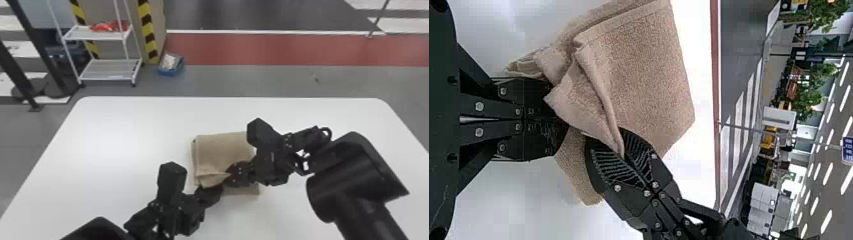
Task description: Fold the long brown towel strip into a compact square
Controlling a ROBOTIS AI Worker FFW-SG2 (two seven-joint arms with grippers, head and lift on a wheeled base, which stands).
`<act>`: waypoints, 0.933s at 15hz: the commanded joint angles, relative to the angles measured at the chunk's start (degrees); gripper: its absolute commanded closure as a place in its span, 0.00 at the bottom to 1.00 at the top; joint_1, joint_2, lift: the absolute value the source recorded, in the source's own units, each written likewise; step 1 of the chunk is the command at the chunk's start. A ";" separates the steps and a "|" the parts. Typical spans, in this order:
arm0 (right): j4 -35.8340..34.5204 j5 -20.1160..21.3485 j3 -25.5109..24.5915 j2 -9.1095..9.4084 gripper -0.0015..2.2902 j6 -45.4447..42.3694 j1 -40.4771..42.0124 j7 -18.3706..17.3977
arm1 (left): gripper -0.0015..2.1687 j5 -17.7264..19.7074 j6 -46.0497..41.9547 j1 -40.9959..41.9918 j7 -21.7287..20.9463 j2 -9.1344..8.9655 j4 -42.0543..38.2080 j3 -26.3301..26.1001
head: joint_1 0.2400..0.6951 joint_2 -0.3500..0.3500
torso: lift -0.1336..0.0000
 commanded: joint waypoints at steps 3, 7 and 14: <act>1.47 -0.05 -0.79 0.00 0.51 -1.96 0.74 0.19 | 0.55 -0.34 0.05 -0.06 -0.02 -0.43 0.03 -0.11 | 1.00 0.49 | 0.07; 2.26 -0.84 -2.11 0.27 0.38 -3.72 1.44 0.19 | 0.55 -0.34 0.05 0.56 -0.02 -0.16 -0.41 -0.02 | 1.00 0.48 | 0.07; 2.08 -2.24 -5.45 1.06 0.38 -4.59 2.32 0.19 | 0.55 -0.70 0.75 2.67 -0.02 0.19 -3.40 0.86 | 1.00 0.48 | 0.07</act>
